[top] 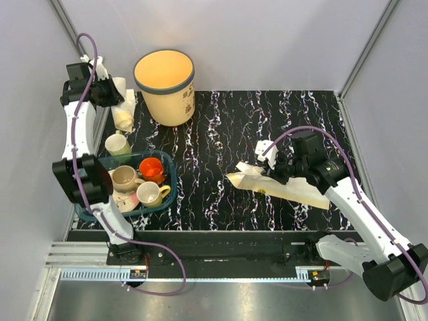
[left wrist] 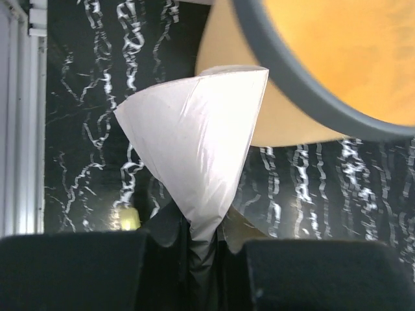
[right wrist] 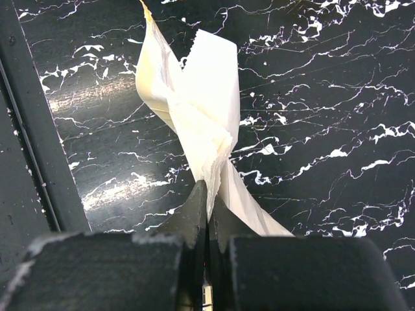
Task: Put the trash bags into the trash bin
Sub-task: Place the trash bag at the center of the board.
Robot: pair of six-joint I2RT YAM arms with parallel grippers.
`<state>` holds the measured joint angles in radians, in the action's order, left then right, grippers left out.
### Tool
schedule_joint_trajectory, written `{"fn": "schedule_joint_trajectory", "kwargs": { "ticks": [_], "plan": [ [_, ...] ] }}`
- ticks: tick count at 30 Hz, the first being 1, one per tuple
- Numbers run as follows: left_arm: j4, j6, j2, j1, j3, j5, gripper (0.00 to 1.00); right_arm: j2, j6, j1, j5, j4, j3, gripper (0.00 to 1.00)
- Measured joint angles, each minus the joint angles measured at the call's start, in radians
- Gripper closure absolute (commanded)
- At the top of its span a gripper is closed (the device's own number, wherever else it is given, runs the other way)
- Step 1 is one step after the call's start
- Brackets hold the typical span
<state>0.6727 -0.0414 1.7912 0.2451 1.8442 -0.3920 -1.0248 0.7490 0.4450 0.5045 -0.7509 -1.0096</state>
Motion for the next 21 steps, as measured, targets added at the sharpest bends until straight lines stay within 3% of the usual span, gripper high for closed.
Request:
{"fn": "schedule_joint_trajectory", "kwargs": {
  "ticks": [10, 21],
  "plan": [
    [0.0, 0.088, 0.4, 0.032, 0.324, 0.029, 0.95, -0.057, -0.006, 0.0, -0.013, 0.013, -0.007, 1.0],
    [-0.092, 0.089, 0.586, 0.028, 0.354, 0.002, 0.92, -0.264, -0.013, 0.0, -0.019, 0.147, -0.087, 1.0]
  ]
}}
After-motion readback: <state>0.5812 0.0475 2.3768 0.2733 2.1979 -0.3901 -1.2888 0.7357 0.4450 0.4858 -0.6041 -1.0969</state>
